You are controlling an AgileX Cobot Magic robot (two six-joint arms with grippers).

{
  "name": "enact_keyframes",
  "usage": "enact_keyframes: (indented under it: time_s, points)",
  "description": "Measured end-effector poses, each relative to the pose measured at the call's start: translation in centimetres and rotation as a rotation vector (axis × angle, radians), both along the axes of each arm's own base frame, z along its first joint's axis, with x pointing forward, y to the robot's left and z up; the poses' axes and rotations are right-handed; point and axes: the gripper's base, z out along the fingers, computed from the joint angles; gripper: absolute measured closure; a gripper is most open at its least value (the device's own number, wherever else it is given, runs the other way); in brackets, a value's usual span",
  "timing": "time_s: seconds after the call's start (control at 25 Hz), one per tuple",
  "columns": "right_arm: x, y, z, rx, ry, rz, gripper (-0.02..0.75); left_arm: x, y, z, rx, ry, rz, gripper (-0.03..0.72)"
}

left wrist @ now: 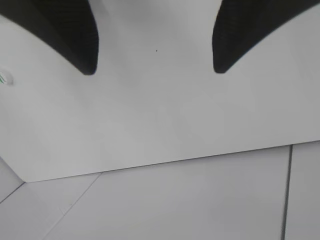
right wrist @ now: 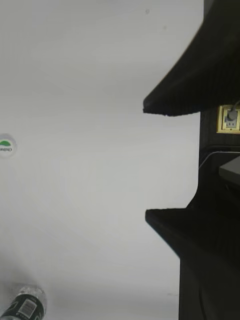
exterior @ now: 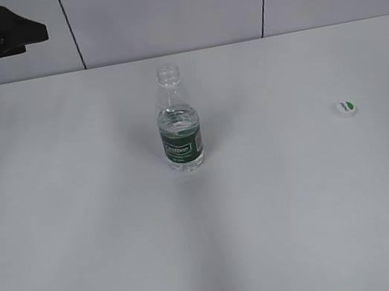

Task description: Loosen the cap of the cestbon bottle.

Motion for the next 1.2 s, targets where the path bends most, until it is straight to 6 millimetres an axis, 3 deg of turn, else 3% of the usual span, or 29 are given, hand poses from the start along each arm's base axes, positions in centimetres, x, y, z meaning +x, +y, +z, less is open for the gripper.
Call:
enact_keyframes:
  time_s: [0.2,0.44,0.72,1.04,1.2]
  points:
    - [-6.2,-0.8,-0.8,-0.052,-0.134,-0.017,0.29,-0.3,-0.3,0.1,-0.018,0.008,-0.036,0.249]
    - [-10.6,-1.3,-3.9,-0.063,-0.273,-0.032,0.29,-0.6,-0.4,1.0,-0.019,-0.011,-0.045,0.249]
    - [-13.3,-1.4,-8.7,-0.076,-0.339,-0.02,0.29,-0.8,-0.6,1.1,-0.035,-0.003,-0.077,0.249]
    - [-16.3,-1.6,-8.6,-0.071,-0.56,-0.022,0.29,-0.8,-0.7,1.1,-0.038,-0.002,-0.082,0.249]
    - [-16.7,-1.6,-8.6,-0.071,-0.582,-0.021,0.29,-0.8,-0.7,1.1,-0.038,-0.001,-0.083,0.249]
